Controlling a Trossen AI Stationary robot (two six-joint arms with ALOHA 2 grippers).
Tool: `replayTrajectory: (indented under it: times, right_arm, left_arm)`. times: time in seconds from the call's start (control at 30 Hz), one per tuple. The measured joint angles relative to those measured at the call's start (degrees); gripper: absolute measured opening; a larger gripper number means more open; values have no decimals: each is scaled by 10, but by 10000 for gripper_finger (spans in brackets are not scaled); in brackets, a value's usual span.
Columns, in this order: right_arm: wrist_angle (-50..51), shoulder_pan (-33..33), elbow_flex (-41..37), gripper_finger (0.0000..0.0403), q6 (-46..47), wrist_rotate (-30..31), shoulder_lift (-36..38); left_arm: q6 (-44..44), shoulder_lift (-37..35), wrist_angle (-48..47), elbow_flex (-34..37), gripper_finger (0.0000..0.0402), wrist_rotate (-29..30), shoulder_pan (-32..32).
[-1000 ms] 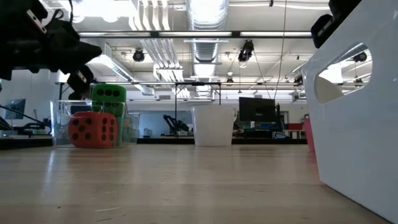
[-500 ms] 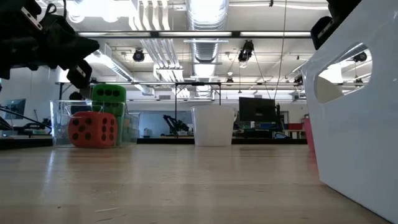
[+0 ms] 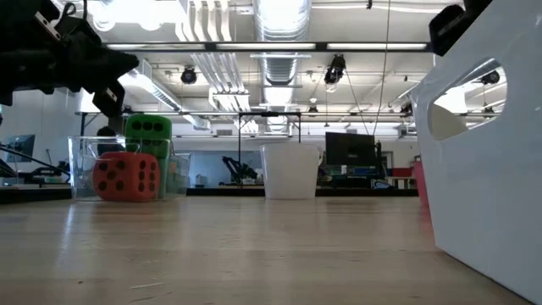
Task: Pick & Place Toys
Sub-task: Return to Home Position
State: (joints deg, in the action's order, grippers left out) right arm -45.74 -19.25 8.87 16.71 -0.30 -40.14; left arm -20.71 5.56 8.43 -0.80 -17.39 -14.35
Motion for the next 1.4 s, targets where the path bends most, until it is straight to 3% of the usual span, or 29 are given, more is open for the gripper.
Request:
replayTrajectory:
  times: [0.33,0.67,0.87,1.17,1.4]
  right_arm:
    - [-22,0,-84,18,23,-12,84]
    - [62,0,-84,18,-19,-20,154]
    - [88,0,-84,18,-20,-102,196]
    - [139,0,-84,18,-5,-102,263]
    - [140,0,-84,18,-4,-102,268]
  left_arm:
    - [16,-1,-1,-6,23,0,0]
    - [31,-1,-45,-7,23,3,0]
    - [43,-1,-40,-7,23,13,0]
    - [44,-1,-42,-7,23,43,0]
    - [43,-1,-73,-8,23,43,0]
